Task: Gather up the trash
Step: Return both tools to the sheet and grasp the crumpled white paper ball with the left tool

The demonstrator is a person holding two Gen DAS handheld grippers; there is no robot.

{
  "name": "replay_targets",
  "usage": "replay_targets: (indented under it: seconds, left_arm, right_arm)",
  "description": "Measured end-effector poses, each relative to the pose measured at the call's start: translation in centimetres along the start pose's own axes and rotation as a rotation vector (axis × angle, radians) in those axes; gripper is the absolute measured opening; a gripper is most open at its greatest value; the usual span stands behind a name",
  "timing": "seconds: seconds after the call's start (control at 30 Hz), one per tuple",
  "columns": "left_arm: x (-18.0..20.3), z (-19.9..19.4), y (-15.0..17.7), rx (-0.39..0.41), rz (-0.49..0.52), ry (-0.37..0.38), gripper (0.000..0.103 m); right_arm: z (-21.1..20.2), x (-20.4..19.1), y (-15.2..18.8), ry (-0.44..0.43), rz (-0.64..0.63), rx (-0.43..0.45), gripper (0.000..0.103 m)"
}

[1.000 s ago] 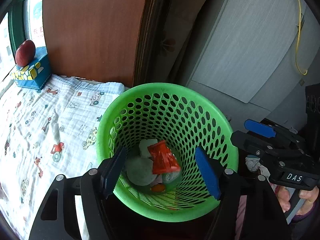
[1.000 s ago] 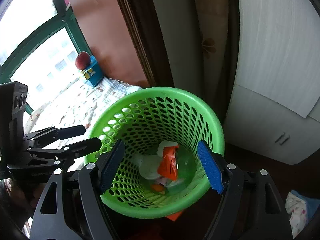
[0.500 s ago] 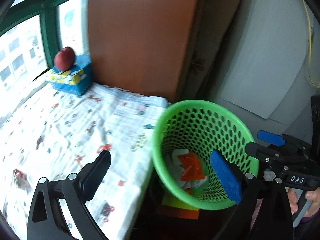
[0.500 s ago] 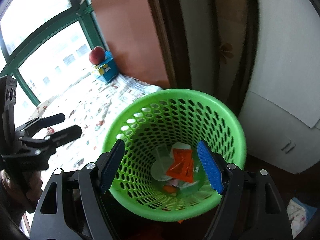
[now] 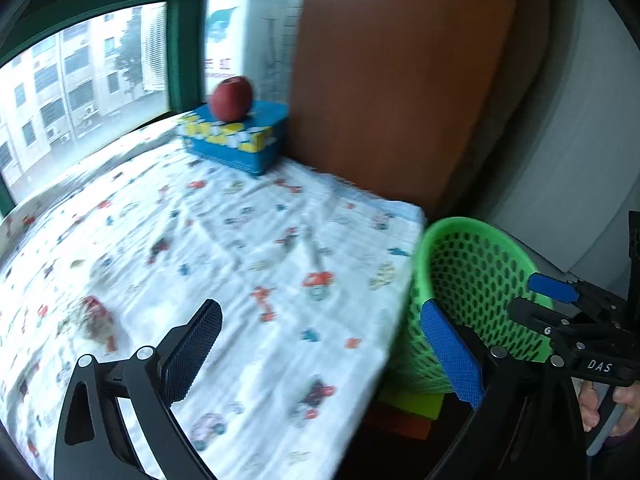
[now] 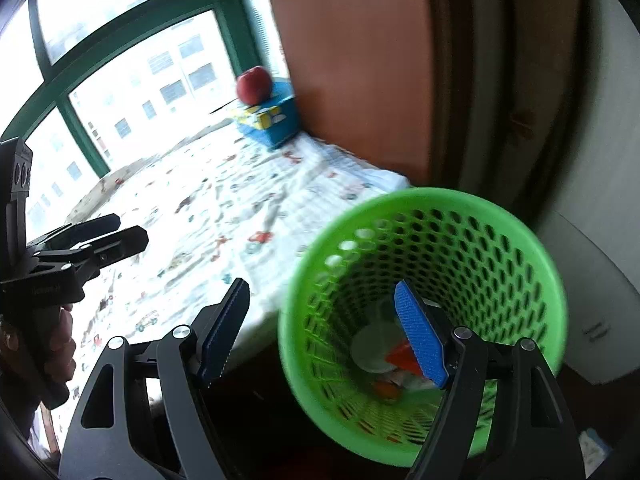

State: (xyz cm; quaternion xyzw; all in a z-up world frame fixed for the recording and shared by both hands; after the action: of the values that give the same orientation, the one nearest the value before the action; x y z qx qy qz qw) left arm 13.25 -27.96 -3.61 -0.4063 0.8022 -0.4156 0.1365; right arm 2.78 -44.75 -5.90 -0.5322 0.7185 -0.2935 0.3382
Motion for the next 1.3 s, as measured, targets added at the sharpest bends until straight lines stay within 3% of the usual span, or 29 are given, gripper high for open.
replay_targets:
  seconds: [0.4,0.87,0.97,1.03,1.1,1.3]
  left_arm:
    - [-9.7,-1.8,1.6,-0.014,0.005,-0.178,0.096]
    - [-21.3,0.3,3.7,-0.066,-0.148,-0.311,0.092]
    - [-23.3,1.7,4.2,-0.099,-0.19,-0.311,0.081]
    - [-24.6,2.5,4.7,-0.114,-0.237,-0.304,0.077]
    - [-25.8,3.3,5.1,-0.127,-0.276,-0.299,0.075]
    - [-27.1,5.2,6.1,-0.163,-0.304,-0.27,0.067]
  right_arm:
    - [4.0,-8.8,-0.4,-0.115,-0.099,-0.039,0.075]
    - [8.2,-15.8,0.2,-0.203,-0.15,-0.088,0.075]
    - [9.2,-16.5,0.4,-0.211,-0.15,-0.104,0.075]
    - [9.9,-17.0,0.4,-0.215,-0.151,-0.112,0.075]
    - [10.5,-17.5,0.5,-0.222,-0.151,-0.12,0.082]
    - [13.0,-19.4,0.6,-0.229,-0.155,-0.151,0.082]
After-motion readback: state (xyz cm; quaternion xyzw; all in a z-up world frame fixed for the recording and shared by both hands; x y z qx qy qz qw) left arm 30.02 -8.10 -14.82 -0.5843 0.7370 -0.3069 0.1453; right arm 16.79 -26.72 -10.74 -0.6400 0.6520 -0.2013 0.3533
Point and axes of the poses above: each gripper's, at about its wrist camera, not at the fingertips, and z roughly the way its jaws point, x to its right, y to its underside, the point moved 8 cm from there along z, roughly the way its jaws point, and after that the axes turned 8 degrees about x, right-handed, at the moved point
